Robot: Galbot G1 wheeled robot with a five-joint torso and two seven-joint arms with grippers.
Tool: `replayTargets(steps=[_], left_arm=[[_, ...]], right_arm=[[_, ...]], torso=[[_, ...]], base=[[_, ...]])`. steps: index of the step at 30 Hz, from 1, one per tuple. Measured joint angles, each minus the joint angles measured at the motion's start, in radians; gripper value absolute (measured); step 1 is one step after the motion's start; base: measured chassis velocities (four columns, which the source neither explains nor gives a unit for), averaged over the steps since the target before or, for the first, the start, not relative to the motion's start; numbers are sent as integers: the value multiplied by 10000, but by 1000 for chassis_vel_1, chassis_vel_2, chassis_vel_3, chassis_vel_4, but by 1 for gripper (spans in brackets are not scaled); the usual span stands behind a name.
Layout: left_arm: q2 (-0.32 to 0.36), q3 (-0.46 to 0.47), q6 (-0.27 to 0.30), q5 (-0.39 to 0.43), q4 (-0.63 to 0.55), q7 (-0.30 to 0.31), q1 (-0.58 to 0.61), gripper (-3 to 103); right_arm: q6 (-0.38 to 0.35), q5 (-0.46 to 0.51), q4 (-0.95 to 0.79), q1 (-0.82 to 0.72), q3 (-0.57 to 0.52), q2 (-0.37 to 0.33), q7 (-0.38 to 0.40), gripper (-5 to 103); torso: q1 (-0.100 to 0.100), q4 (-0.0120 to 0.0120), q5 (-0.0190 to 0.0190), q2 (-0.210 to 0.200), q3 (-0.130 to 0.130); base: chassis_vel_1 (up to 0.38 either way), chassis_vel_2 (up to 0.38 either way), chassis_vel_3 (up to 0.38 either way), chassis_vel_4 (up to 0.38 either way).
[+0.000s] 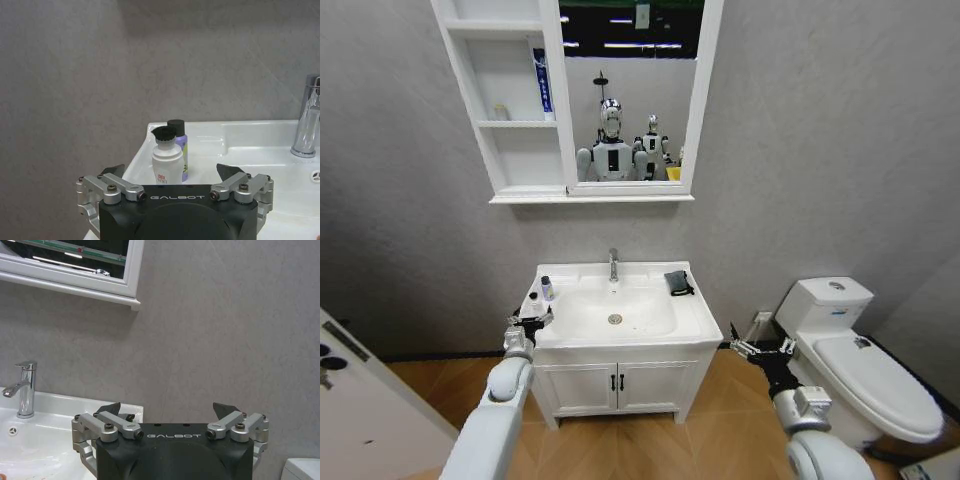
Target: Move facial cleanser and shampoo from washbasin to cabinet, then wipe washbasin with towel.
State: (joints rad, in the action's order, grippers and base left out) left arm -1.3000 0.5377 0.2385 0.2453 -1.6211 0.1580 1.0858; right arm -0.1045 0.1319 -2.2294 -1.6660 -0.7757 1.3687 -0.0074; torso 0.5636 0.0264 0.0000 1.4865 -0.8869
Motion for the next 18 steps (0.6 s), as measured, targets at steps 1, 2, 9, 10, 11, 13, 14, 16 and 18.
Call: replayTargets(steps=[1,2,9,10,11,13,14,16,18], left_arm=[[-15,-14,-15,0,90,-47,-51,100],[-29,-31,-37,8,152,-91,-88,100],[-73,-81,-39,123,371,-149,-304,100],[-73,-81,-39,123,371,-149,-304,100],[-134,-81,-39,110,501,-145,-412,100],[-195,-81,-39,101,595,-139,-486,100],[-243,-82,-43,90,666,-137,-540,100],[-350,-77,-119,31,872,-199,-658,100],[-412,-57,-200,-18,993,-285,-710,100]], right_arm=[[0,12,16,19,10,3,14,100],[0,19,23,25,15,12,26,100],[78,15,125,29,51,94,61,100],[78,15,125,29,51,94,61,100],[145,12,175,28,57,96,58,100],[173,17,187,23,58,95,58,100],[185,23,187,17,57,93,57,100],[210,66,186,1,42,84,57,100],[215,91,185,-3,31,74,58,100]], torso=[[0,0,0,0,0],[0,0,0,0,0],[-1,0,0,0,0],[-1,0,0,0,0],[0,0,0,0,0],[0,0,0,0,0],[0,0,0,0,0],[-1,0,1,0,1],[-1,0,0,0,0]], base=[[0,0,0,0],[0,0,0,0],[0,0,0,0],[0,0,0,0],[0,0,0,0],[0,0,0,0],[0,0,0,0],[0,0,0,0],[0,0,0,0]])
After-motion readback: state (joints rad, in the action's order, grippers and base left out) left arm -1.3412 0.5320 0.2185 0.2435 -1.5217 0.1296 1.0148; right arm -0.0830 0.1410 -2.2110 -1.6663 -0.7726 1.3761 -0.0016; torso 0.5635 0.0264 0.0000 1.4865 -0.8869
